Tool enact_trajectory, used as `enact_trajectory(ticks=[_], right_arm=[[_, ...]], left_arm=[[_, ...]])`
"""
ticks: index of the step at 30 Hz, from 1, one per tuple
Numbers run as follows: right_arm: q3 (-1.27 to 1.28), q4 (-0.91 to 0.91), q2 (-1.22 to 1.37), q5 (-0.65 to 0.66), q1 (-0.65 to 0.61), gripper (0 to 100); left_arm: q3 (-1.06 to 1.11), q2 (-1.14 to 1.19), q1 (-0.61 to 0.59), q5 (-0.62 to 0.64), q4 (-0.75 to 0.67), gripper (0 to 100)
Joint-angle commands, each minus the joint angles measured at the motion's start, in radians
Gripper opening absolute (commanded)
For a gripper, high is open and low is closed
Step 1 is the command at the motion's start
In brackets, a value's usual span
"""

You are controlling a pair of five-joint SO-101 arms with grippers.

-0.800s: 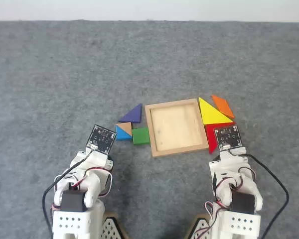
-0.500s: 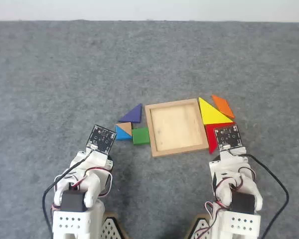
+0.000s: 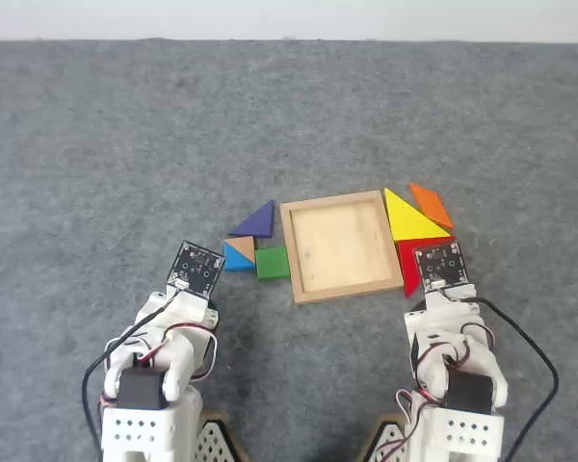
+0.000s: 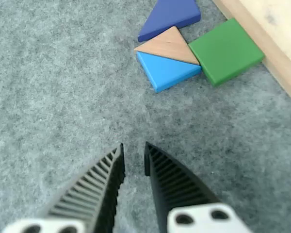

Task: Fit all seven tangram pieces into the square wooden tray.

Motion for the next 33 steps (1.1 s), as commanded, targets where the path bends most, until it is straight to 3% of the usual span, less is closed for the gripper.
enact_trajectory(ticks=[1,3,7,12,20,25,33], right_arm=[[0.008,-0.007,-0.021,-0.002,-0.018,0.9],[-0.002,-0.064,-0.021,0.011,-0.016,0.9],[-0.023,-0.114,-0.018,0.169,0.001,0.9],[-0.163,-0.013,-0.016,0.138,0.044,4.6],[-0.273,0.048,0.016,0.051,-0.028,5.5],[-0.385,-0.008,0.262,0.04,-0.038,5.5],[-0.789,-0.102,0.941,-0.087,-0.042,5.5]], left_arm=[[-0.01,-0.023,0.005,0.005,0.006,6],[-0.01,-0.023,0.005,0.005,0.006,6],[-0.01,-0.023,0.005,0.005,0.006,6],[-0.01,-0.023,0.005,0.005,0.006,6],[-0.01,-0.023,0.005,0.005,0.006,6],[-0.01,-0.023,0.005,0.005,0.006,6],[-0.01,-0.023,0.005,0.005,0.006,6]])
